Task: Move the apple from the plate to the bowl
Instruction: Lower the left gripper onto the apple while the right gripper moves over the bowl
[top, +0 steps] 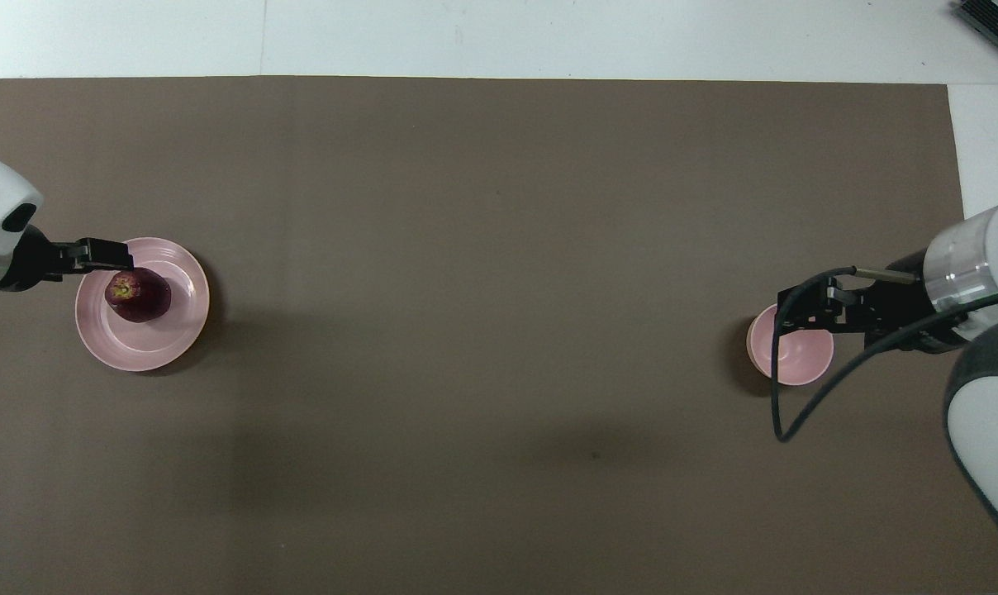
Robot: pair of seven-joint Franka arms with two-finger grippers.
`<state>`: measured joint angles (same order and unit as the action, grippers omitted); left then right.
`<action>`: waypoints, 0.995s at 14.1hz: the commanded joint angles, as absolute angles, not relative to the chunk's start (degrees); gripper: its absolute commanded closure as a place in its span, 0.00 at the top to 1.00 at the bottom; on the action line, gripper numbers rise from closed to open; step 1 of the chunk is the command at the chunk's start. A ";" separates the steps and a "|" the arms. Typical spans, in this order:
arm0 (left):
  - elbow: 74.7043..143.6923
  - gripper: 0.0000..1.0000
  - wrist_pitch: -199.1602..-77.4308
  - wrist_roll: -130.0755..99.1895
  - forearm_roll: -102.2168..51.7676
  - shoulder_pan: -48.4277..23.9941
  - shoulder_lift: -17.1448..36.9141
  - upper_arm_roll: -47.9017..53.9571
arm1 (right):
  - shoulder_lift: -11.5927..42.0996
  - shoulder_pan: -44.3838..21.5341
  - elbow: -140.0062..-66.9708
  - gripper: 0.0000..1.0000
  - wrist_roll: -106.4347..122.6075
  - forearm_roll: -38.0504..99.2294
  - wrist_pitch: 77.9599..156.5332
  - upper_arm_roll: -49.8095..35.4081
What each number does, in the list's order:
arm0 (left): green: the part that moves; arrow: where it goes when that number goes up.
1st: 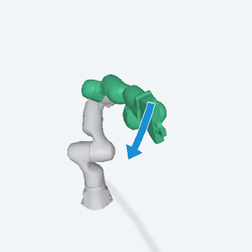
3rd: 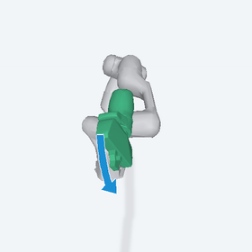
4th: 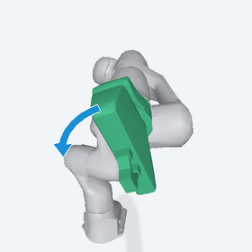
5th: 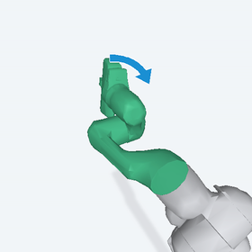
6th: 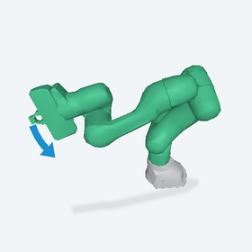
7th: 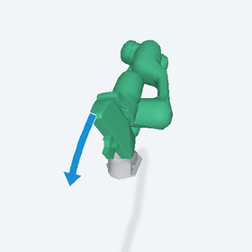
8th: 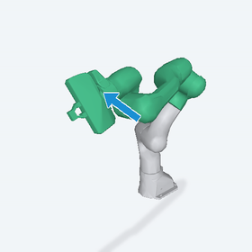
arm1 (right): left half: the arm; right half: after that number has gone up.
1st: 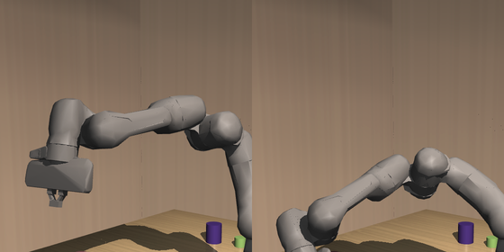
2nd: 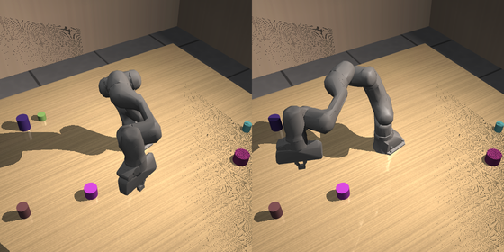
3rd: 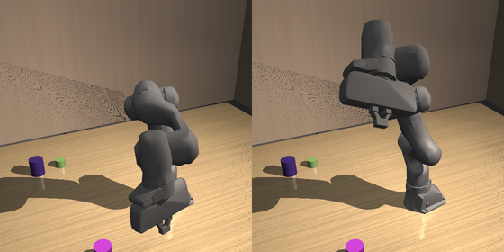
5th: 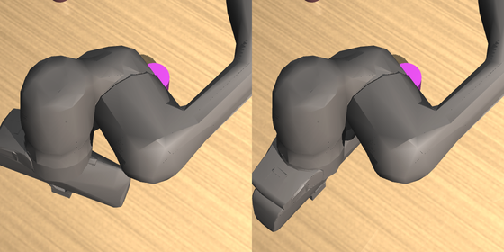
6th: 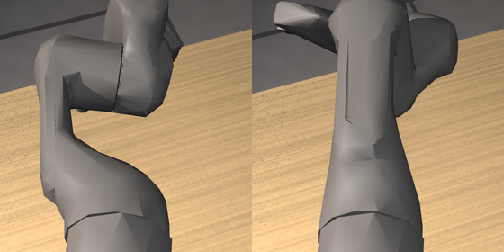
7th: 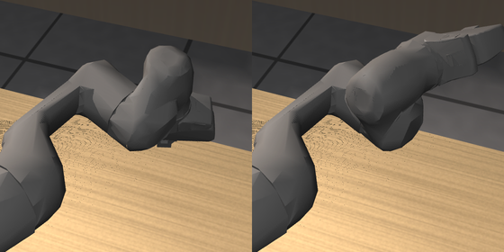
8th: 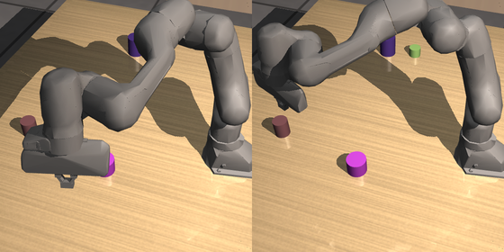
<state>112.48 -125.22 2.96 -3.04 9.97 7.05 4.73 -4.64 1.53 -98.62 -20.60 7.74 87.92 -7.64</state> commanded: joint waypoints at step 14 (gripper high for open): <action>119.71 1.00 -136.58 3.69 -3.08 11.95 11.60 5.01 | -3.96 1.32 -101.69 1.00 -29.09 13.27 91.58 -7.56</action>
